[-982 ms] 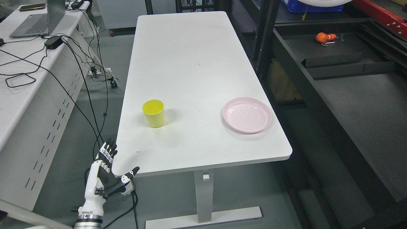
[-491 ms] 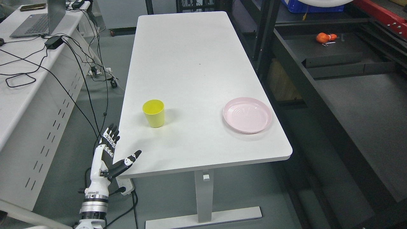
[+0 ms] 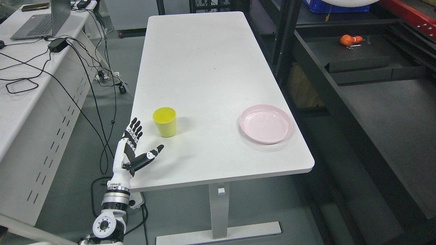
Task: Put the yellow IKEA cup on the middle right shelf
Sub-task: 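Reach the left hand forward toward the yellow cup on the table, then close the left hand fingers around the yellow cup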
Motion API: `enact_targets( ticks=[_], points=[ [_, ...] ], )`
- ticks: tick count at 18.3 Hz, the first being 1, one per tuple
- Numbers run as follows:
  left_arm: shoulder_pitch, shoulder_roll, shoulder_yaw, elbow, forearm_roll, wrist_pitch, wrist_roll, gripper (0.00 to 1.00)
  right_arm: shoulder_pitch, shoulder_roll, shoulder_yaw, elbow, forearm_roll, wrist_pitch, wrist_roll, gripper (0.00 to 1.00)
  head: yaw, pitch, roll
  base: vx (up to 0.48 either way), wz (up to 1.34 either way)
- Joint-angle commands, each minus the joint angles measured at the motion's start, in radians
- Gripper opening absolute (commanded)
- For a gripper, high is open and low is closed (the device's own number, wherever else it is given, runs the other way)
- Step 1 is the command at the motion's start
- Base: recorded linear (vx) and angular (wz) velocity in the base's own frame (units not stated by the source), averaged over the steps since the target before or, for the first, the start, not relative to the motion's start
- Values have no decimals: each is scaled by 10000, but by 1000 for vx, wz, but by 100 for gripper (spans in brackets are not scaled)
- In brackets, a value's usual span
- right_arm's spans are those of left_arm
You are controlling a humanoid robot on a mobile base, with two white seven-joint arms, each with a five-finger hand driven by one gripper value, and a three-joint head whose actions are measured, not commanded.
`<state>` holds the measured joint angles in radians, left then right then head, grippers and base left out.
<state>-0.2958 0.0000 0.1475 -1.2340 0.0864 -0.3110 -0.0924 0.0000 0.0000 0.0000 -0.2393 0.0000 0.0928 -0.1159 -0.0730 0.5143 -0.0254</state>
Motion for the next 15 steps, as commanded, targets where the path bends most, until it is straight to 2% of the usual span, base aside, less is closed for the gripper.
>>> enact_targets(
  ticks=[1,5,7,15],
  points=[
    [-1059,174,395,3026,-5,11,19,99,138,-175,169,0,-245,7,-7,99,0,0,0,17,15],
    [-1734,174,688,3994,-20,-4,19,99,138,-175,169,0,-245,7,-7,99,0,0,0,16,16],
    [-2102,428,673,4133,-20,11,19,99,138,-175,169,0,-245,7,-7,99,0,0,0,15,9],
    [-2502,368,-508,4102,-5,27,4,99,138,-175,169,0,-245,7,-7,99,0,0,0,5,0]
  ],
)
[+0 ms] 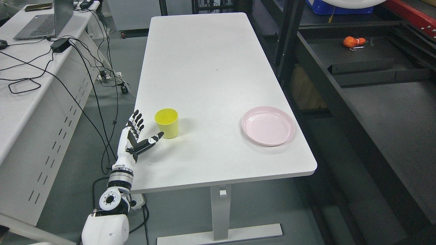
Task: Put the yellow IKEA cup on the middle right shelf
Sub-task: 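Close the left hand fingers around the yellow cup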
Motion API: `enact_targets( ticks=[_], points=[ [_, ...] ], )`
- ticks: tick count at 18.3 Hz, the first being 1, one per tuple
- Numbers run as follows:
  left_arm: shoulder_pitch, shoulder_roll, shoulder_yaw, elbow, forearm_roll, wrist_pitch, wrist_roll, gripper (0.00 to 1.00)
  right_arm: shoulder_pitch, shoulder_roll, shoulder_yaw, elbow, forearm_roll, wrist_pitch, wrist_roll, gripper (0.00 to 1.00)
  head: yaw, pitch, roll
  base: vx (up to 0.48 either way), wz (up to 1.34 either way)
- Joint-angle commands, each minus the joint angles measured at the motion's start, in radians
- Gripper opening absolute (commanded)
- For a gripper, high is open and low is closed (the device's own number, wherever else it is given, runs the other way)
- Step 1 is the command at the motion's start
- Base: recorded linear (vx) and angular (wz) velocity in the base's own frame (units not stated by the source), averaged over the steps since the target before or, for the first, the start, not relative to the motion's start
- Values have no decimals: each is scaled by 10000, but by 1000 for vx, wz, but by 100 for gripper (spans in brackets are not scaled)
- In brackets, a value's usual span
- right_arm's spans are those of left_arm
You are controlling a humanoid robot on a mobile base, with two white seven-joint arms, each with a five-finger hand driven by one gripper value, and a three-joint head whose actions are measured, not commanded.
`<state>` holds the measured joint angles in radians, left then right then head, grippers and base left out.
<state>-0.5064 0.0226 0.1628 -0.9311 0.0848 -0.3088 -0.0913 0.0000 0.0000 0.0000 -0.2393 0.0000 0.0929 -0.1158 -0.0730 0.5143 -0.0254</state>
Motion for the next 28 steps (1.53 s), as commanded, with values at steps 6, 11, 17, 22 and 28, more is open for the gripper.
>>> enact_targets(
  ticks=[6,11,17,22,28],
  points=[
    [-857,96,-1349,1104,26,342,-38,99,138,-175,169,0,-245,7,-7,99,0,0,0,0,0],
    [-903,-51,-1965,1089,26,342,-544,99,138,-175,169,0,-245,7,-7,99,0,0,0,0,0],
    [-1086,-51,-1599,1518,26,756,-545,99,138,-175,169,0,-245,7,-7,99,0,0,0,0,0],
    [-2053,279,-1137,2529,26,757,-545,97,138,-175,169,0,-245,7,-7,99,0,0,0,1,3],
    [-1962,357,-953,2577,26,772,-545,72,138,-175,169,0,-245,7,-7,99,0,0,0,0,0]
  ],
)
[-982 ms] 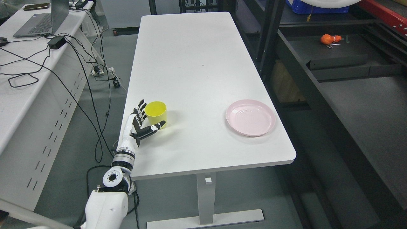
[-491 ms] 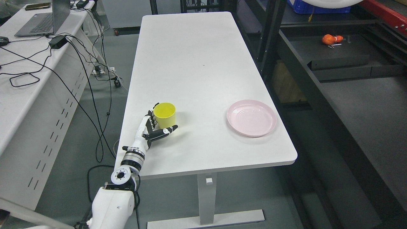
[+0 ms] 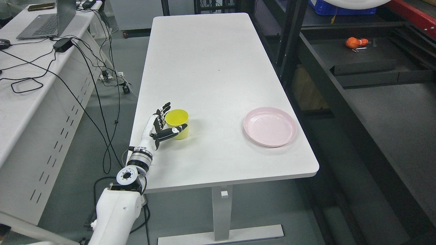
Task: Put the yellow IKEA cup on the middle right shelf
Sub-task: 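Close the left hand fingers around the yellow cup, then lift the yellow cup off the table with the left hand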
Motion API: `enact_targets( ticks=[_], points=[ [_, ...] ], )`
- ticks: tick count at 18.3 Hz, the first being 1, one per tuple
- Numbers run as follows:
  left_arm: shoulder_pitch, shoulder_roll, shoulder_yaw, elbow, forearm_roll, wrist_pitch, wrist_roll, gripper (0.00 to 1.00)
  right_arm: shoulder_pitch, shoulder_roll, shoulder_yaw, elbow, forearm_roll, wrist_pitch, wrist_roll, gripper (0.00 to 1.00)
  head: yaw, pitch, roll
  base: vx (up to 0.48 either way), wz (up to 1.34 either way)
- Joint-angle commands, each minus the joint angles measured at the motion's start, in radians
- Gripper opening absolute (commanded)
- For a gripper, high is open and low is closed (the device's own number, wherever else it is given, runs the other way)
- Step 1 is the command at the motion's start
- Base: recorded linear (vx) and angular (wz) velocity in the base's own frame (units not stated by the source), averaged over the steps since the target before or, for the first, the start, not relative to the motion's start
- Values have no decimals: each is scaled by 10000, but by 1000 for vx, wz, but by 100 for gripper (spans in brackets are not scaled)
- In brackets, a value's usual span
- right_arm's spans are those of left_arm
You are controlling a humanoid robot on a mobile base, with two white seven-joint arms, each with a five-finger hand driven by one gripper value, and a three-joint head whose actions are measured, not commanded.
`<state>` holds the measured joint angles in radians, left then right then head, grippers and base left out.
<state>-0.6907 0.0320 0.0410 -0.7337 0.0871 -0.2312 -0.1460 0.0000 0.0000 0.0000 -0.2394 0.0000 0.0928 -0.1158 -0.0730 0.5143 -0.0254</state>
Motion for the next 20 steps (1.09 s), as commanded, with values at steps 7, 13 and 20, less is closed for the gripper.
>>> enact_targets(
  ticks=[7,13,20],
  points=[
    [-119,33,1413,541,65,-799,-13,22,138,-175,169,1,-245,7,-7,99,0,0,0,0,0],
    [187,-146,1739,-1126,386,-1569,-13,1,138,-175,169,1,-245,7,-7,99,0,0,0,0,0],
    [1460,-146,389,-3107,387,-1082,-89,0,138,-175,169,1,-245,7,-7,99,0,0,0,0,0]
  ],
)
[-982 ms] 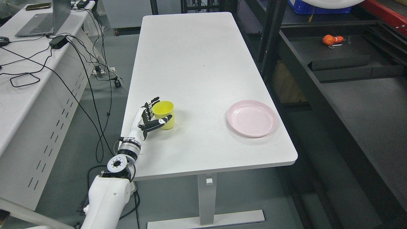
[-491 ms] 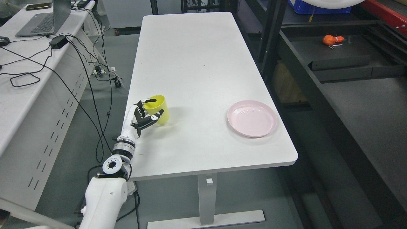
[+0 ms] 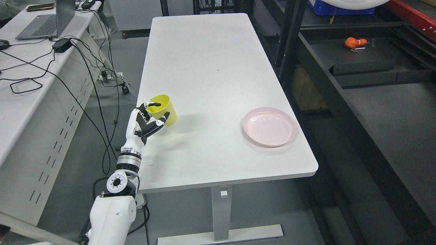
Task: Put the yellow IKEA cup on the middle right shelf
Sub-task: 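Lift the yellow cup off the table with the left hand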
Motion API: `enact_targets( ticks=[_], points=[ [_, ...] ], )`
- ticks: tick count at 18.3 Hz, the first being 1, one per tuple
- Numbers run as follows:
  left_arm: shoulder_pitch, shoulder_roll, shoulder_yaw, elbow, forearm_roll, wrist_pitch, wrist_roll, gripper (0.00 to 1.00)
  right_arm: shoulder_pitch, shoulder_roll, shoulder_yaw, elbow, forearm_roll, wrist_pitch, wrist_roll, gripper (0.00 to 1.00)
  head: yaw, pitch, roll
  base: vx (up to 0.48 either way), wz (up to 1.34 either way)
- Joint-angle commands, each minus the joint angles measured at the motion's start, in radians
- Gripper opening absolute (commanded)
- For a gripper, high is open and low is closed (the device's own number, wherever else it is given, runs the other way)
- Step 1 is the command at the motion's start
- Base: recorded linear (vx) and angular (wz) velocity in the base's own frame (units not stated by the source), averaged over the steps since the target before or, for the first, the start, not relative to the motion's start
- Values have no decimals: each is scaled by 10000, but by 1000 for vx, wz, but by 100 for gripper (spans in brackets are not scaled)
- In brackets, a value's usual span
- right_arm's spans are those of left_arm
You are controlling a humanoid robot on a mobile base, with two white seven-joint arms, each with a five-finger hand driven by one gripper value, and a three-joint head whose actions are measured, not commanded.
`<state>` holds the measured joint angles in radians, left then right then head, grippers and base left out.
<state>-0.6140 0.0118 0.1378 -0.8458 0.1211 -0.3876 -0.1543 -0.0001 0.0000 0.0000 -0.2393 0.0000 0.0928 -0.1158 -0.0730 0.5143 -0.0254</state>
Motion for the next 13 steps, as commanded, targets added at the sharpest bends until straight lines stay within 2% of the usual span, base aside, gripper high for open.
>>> enact_targets(
  ticks=[1,6,13],
  points=[
    [694,56,-565,-2095,46,698,-6,0,124,-175,169,0,-245,7,-7,99,0,0,0,0,0],
    [770,56,-550,-2662,46,746,-6,0,139,-175,169,0,-245,7,-7,99,0,0,0,-17,-20],
    [1552,56,-611,-3430,46,746,-6,0,139,-175,169,0,-245,7,-7,99,0,0,0,-72,-110]
  ],
)
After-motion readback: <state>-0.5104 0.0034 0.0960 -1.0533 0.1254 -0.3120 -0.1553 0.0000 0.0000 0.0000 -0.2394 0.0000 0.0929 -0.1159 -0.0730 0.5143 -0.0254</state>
